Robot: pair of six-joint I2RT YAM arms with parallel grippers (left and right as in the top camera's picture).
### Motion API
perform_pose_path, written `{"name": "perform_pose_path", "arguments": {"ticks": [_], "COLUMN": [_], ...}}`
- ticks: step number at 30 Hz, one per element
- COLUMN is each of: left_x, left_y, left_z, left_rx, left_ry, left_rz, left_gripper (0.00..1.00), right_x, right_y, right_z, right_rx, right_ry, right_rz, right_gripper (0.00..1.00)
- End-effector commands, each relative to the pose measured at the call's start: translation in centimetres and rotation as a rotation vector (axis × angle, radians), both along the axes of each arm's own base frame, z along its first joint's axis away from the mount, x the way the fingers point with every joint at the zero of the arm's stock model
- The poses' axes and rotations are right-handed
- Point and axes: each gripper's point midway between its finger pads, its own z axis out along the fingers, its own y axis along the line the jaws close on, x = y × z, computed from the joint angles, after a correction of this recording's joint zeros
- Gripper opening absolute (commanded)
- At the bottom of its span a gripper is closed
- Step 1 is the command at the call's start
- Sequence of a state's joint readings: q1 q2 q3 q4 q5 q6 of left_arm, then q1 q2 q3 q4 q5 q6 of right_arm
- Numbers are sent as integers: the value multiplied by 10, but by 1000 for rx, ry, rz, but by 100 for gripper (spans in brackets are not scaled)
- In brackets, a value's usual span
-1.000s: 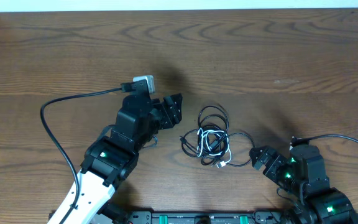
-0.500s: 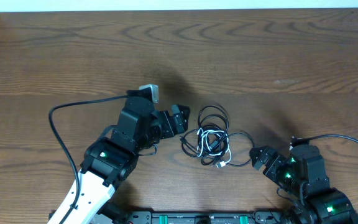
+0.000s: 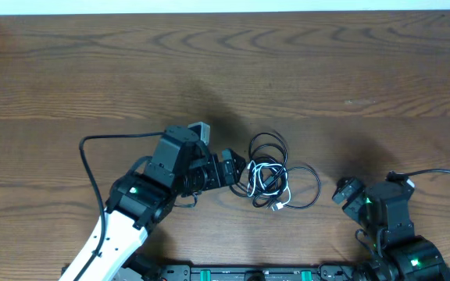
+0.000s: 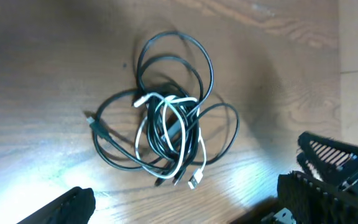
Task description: Untangle cables
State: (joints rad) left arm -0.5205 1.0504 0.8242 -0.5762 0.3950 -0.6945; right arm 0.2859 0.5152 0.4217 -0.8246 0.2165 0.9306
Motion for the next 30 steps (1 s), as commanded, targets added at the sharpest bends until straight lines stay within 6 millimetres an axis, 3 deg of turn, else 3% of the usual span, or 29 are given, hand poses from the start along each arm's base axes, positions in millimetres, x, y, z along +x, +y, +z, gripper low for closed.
{"name": "perform_pose_path", "arguments": {"ticks": [1, 5, 9, 12, 16, 18, 19, 21, 25, 30], "left_x": [-9, -12, -11, -11, -4, -3, -2, 0, 8, 29], "left_y": [-11, -26, -39, -49, -43, -38, -35, -30, -27, -16], "left_z": [-12, -25, -49, -68, -102, -117, -124, -132, -123, -82], "left_rx": [15, 36, 95, 121, 226, 278, 300, 334, 319, 273], "left_ry": [33, 53, 77, 111, 147, 170, 178, 183, 156, 11], "left_rz": [-63, -113, -142, -169, -137, -123, -117, -106, -93, -72], "left_gripper": [97, 97, 97, 96, 52, 19, 8, 8, 8, 7], "right_x": [9, 21, 7, 0, -6, -8, -9, -11, -16, -20], "right_y": [-12, 25, 76, 84, 81, 80, 80, 80, 77, 77], "right_z": [12, 23, 27, 26, 19, 17, 16, 14, 9, 6], "right_rx": [-61, 125, 354, 385, 368, 366, 365, 364, 356, 335], "right_ry": [-65, -119, -58, -33, 3, 16, 23, 33, 62, 76], "right_rz": [-44, 59, 259, 296, 296, 294, 293, 291, 283, 312], "right_gripper": [99, 99, 99, 99, 99, 98, 97, 96, 94, 93]}}
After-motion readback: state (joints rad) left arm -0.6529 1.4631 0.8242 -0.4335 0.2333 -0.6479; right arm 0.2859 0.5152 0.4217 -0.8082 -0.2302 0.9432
